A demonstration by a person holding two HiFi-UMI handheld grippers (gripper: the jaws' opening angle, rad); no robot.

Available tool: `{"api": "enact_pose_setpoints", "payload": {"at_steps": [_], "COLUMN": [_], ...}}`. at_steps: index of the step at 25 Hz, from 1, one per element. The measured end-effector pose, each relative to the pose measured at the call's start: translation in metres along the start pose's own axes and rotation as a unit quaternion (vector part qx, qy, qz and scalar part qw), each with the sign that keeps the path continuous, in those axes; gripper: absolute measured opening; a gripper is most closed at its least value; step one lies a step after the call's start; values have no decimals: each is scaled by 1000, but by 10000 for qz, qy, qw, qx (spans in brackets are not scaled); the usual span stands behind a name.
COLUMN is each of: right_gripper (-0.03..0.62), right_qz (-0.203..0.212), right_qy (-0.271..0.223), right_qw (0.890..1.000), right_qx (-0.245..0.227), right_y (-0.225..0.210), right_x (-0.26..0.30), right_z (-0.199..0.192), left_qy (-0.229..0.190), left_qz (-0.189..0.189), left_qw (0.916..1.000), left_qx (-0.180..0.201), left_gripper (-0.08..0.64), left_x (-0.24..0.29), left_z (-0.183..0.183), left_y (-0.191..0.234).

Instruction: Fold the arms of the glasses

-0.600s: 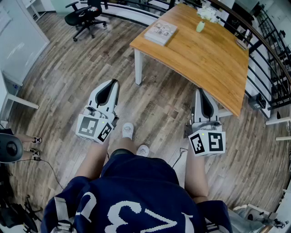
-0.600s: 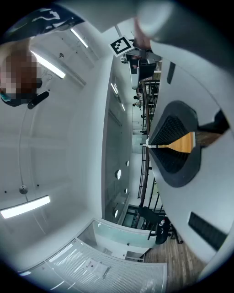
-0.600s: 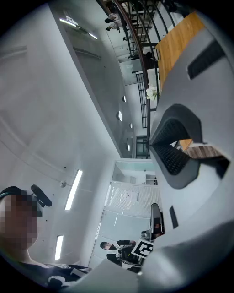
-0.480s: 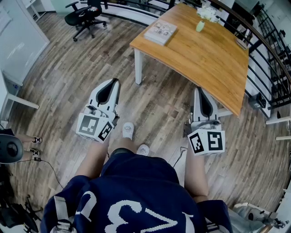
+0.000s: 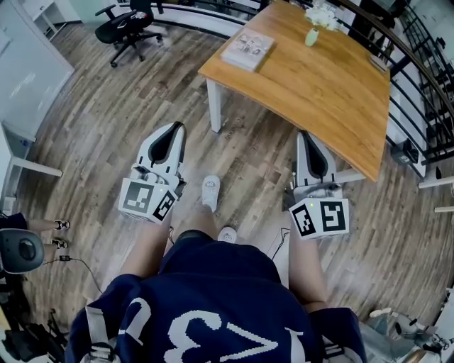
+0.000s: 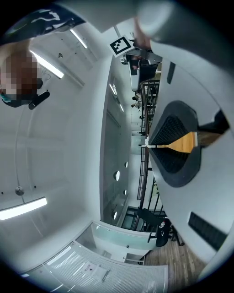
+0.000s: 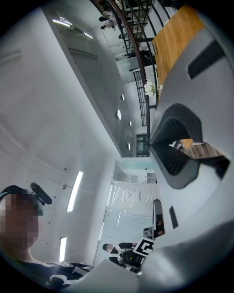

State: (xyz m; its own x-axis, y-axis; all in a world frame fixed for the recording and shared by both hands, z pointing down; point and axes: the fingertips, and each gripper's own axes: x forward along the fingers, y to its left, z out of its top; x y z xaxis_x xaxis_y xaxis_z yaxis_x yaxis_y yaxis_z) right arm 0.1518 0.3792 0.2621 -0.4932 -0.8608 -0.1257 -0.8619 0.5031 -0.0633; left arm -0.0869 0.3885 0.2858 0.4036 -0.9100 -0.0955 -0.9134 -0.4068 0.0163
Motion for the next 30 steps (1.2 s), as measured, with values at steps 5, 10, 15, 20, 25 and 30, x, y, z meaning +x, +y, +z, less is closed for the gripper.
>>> {"api": "enact_pose_setpoints", "payload": {"at_steps": [5,10,15,20,25,30], "right_gripper": [29,28,28,28,28,28], "right_qz": [-41,-90,-273,-433,-549,-572], "right_qy": [-28,-104,-264,-399,-266,-176], "right_qw": [10000,9997,9992,9982,9981,9982], "right_qx": [-69,-179,-131,-94,-52,63], "right_y": [-19,-42,-63,-75,-85,-101], "right_x": [51,125,196,238,258,276], "right_z": [-6,-2,7,8,0,-8], "left_qy": [-35,-123,-200,-226,-137,29], "left_qz": [-91,-294,-538,-747,-836,-825], "left_qw": [9999,9995,9983,9969,9963,9961], "left_qx": [-58,-61,-59,-44,-166,-308], "left_gripper": [29,29,29,29,29,29], "left_x": [51,121,188,236,260,279], "left_z": [-8,-7,-2,-2,-11,-28], "left_y": [32,74,121,151,165,174]}}
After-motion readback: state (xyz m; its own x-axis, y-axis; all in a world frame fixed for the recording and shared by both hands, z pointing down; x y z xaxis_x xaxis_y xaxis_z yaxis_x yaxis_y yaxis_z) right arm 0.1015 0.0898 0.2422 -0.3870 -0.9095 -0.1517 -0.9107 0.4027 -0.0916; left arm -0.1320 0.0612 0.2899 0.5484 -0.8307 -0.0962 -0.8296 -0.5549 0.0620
